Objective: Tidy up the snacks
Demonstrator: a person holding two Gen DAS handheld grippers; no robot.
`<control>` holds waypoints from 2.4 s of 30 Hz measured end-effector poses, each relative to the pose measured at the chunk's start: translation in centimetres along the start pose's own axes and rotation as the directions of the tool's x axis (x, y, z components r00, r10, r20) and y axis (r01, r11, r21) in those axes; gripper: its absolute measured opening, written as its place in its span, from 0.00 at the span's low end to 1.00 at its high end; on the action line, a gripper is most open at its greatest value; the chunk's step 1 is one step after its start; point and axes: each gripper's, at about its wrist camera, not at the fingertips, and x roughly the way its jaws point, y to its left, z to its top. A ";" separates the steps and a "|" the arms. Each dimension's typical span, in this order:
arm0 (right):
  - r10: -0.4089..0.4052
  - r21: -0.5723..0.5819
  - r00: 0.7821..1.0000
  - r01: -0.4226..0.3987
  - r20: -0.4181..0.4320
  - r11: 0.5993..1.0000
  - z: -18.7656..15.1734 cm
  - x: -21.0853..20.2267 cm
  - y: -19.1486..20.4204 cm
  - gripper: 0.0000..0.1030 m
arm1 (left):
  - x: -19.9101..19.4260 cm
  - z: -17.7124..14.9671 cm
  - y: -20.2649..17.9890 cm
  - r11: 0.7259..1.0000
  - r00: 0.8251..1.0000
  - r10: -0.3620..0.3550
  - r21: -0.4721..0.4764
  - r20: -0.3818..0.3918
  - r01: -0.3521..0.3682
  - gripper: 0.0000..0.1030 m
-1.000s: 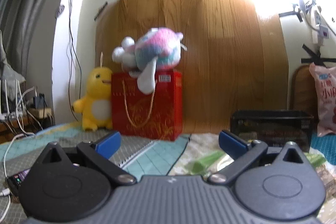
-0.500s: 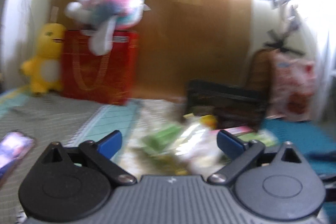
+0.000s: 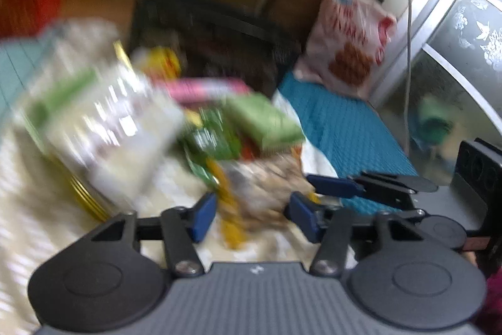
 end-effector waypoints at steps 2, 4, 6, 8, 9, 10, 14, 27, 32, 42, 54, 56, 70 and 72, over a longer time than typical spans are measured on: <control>-0.006 -0.014 1.000 0.007 0.024 1.000 0.1 -0.5 0.6 0.24 | -0.4 -0.2 -0.1 1.000 1.000 0.005 0.003 0.018 -0.005 0.42; -0.001 -0.002 0.998 0.001 0.063 1.000 0.8 -1.2 0.7 0.23 | -1.0 0.0 0.0 1.000 0.999 -0.013 -0.015 0.041 0.014 0.40; -0.005 -0.010 0.993 0.006 0.121 1.000 2.1 -1.8 0.8 0.23 | -1.8 0.9 0.0 0.999 0.997 -0.035 -0.024 0.071 0.037 0.40; -0.019 -0.013 0.983 0.021 0.180 1.000 4.2 -1.9 0.5 0.23 | -2.5 2.6 -0.4 0.999 0.992 -0.048 0.001 0.114 0.048 0.40; -0.023 -0.010 0.980 0.026 0.198 1.000 5.1 -1.7 0.1 0.23 | -2.7 3.7 -0.7 0.999 0.990 -0.045 0.016 0.132 0.043 0.40; -0.029 -0.007 0.975 0.032 0.222 0.999 6.4 -1.3 -0.4 0.23 | -2.9 5.1 -1.0 0.999 0.987 -0.037 0.029 0.154 0.033 0.40; -0.069 0.022 0.958 0.066 0.277 0.998 11.0 1.1 -3.0 0.23 | -2.3 11.2 -1.8 0.997 0.970 0.006 0.076 0.241 -0.025 0.41; -0.330 0.279 0.887 0.244 0.323 0.929 12.2 2.3 -9.4 0.75 | 2.1 17.5 1.1 0.910 0.791 0.366 -0.012 0.491 -0.414 0.86; -0.326 0.416 0.926 0.225 0.190 0.881 10.9 4.1 -11.4 0.75 | 4.1 18.6 4.2 0.891 0.825 0.445 -0.084 0.348 -0.446 0.85; -0.191 0.411 0.978 0.142 0.081 0.900 9.8 6.3 -11.2 0.67 | 7.3 16.1 3.6 0.922 0.905 0.376 0.024 0.197 -0.388 0.64; -0.138 0.357 0.990 0.116 0.035 0.927 9.5 4.6 -12.1 0.66 | 2.8 13.0 3.0 0.956 0.935 0.292 -0.048 0.199 -0.289 0.68; -0.151 0.377 0.985 0.110 0.083 0.920 9.3 3.6 -11.9 0.66 | 2.5 12.8 3.6 0.964 0.945 0.265 -0.064 0.191 -0.258 0.72; -0.225 0.142 0.941 0.194 0.252 0.971 7.6 -1.1 -1.9 0.72 | -6.9 7.0 8.4 0.953 0.913 0.291 -0.174 0.285 -0.250 0.75; -0.274 0.109 0.913 0.253 0.301 0.961 6.8 -1.5 -0.1 0.72 | -6.7 6.3 9.0 0.952 0.919 0.285 -0.193 0.273 -0.238 0.75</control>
